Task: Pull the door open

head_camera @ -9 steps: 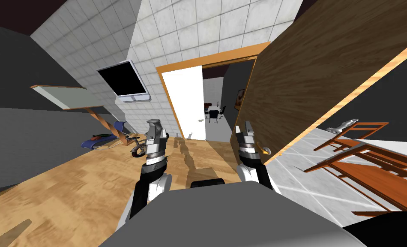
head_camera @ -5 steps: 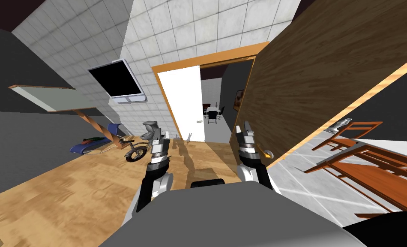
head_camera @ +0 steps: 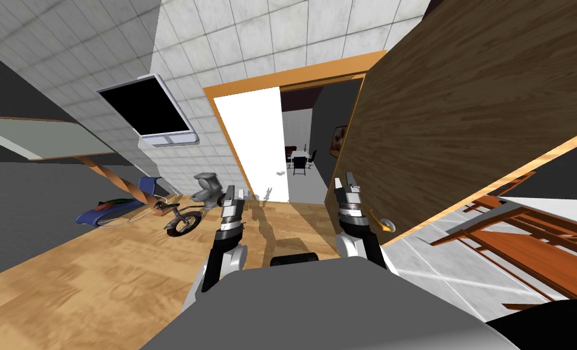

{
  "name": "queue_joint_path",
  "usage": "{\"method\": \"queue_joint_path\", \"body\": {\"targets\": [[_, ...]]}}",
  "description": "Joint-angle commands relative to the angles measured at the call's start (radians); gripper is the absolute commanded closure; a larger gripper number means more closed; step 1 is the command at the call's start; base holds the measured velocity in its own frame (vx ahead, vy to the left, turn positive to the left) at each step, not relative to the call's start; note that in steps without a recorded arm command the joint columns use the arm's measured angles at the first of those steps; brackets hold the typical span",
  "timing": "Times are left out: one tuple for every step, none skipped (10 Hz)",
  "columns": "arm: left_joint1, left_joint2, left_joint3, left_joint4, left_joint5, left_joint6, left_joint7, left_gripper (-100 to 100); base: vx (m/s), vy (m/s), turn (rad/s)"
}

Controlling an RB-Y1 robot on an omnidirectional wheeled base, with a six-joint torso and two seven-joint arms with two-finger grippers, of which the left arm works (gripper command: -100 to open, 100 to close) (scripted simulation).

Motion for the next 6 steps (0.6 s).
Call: {"method": "queue_joint_path", "body": {"targets": [[-0.009,0.005,0.001,0.028,0.002,-0.004,0.007,-100,0.073,-0.019,-0.042],[-0.014,0.009,0.002,0.047,0.003,-0.008,0.011,-100,0.078,-0.012,-0.046],[-0.025,0.016,0.004,0.091,0.007,-0.019,0.021,-100,0.101,-0.028,-0.103],[-0.031,0.020,0.006,0.114,0.009,-0.024,0.026,-100,0.150,-0.029,-0.077],[-0.037,0.024,0.007,0.137,0.010,-0.030,0.031,-100,0.136,-0.014,-0.041],[-0.043,0.027,0.008,0.160,0.012,-0.035,0.036,-100,0.103,-0.011,-0.045]]}}
